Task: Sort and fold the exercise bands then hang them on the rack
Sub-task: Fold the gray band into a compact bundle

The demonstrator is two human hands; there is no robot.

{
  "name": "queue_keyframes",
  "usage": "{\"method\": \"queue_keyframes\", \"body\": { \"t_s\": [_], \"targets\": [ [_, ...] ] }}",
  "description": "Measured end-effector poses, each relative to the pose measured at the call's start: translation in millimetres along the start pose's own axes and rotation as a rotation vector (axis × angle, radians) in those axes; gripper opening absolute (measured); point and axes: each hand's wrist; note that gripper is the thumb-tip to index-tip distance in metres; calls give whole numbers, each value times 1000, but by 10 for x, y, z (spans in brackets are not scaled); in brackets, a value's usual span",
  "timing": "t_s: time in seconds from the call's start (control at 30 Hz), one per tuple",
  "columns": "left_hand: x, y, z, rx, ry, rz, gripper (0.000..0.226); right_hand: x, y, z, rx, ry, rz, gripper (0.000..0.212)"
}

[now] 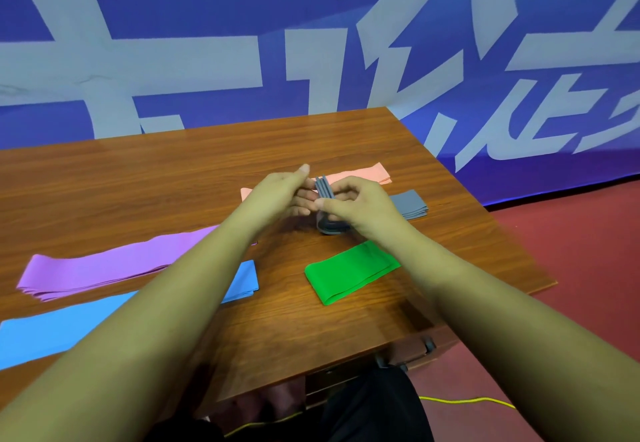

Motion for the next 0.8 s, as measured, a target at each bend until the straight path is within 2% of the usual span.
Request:
{"method": "queue_keyframes", "body": {
  "t_s": [0.03,0.1,0.23,0.3,0.37,0.47,0.57,0.63,0.7,0.8],
  "targets": [
    [27,-2,-5,39,8,30,28,4,-22,-3,-31,38,-57,33],
    [119,-13,-23,84,59,-76,27,29,-51,1,-69,105,-118,20],
    [239,-11,-32,-39,275,-496,31,120,-95,26,-107,253,-349,15],
    [269,29,-41,-60,390,-599,45,139,-153,15,-144,287,-473,14],
    [313,77,-65,-18,481,-624,59,143,-222,-18,-189,328,-611,18],
    [359,172,-121,37,513,-539,58,134,-303,-50,-211,394,-727,36],
    [365,246,-162,-17,497,-487,52,130,-381,-75,-191,429,-725,33],
    [372,274,-182,-42,509,-525,52,142,-436,-95,-164,441,-668,24],
    [372,288,-199,-43,540,-584,52,176,-467,-112,-110,441,-562,16],
    [360,288,-225,-22,563,-638,55,183,-468,-137,-83,409,-363,18]
  ]
}}
Point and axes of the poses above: each hand's wrist, its own z-axis away from the middle knuckle, its own y-axis out of the palm, x = y × z, and after that the axes turned 11 degrees about -y, right-handed
